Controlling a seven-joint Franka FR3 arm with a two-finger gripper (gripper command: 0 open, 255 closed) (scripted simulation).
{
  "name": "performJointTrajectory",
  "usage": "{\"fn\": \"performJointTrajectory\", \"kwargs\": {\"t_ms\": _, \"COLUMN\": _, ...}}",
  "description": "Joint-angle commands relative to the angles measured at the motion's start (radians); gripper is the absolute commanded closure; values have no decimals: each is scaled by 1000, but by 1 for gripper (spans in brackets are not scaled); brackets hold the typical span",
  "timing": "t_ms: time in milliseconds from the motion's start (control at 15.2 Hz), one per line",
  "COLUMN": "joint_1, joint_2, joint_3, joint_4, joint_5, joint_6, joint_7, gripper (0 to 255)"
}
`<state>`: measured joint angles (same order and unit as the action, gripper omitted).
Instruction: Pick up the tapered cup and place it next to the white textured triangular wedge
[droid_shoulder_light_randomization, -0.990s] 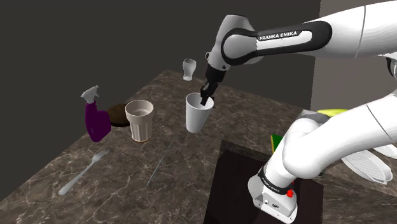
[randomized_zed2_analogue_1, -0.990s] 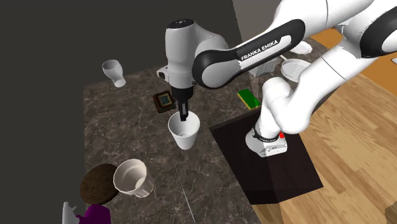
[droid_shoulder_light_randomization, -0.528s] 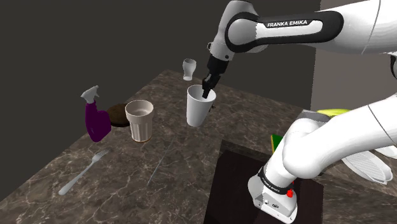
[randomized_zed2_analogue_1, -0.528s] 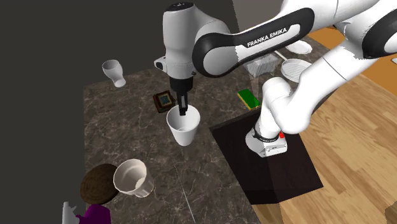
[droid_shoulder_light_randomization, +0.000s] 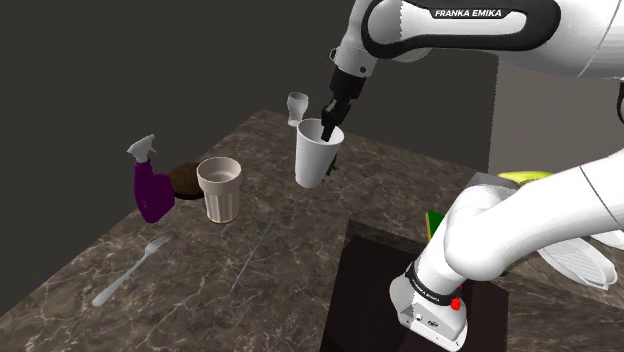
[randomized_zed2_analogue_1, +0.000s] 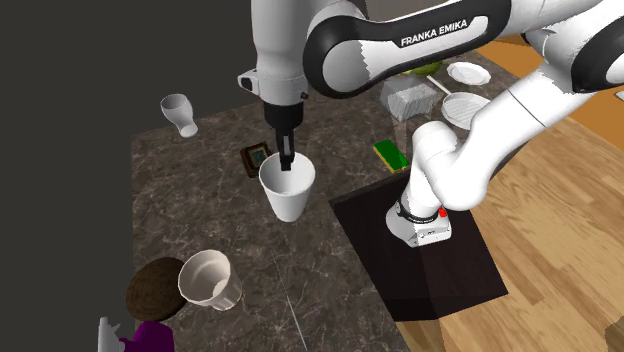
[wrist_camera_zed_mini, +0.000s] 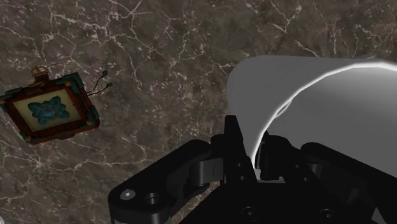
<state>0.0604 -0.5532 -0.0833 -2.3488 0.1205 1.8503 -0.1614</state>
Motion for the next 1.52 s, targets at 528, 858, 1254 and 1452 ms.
{"fn": "performJointTrajectory", "kwargs": {"t_ms": 528, "joint_1": 2, "joint_2": 10, "joint_3": 1, "joint_4": 140, "joint_5": -2, "joint_6": -129, "joint_7": 18, "gripper": 255}}
{"fn": "performJointTrajectory", "kwargs": {"t_ms": 858, "joint_1": -11, "joint_2": -49, "joint_3": -19, "joint_4": 134, "joint_5": -17, "joint_6": -184, "joint_7": -1, "gripper": 255}}
{"fn": "performJointTrajectory", "kwargs": {"t_ms": 1254, "joint_1": -58, "joint_2": -232, "joint_3": -86, "joint_4": 28, "joint_5": -75, "joint_6": -270, "joint_7": -77, "gripper": 255}}
{"fn": "performJointTrajectory", "kwargs": {"t_ms": 1452, "joint_1": -85, "joint_2": -316, "joint_3": -123, "joint_4": -9, "joint_5": -112, "joint_6": -321, "joint_7": -119, "gripper": 255}}
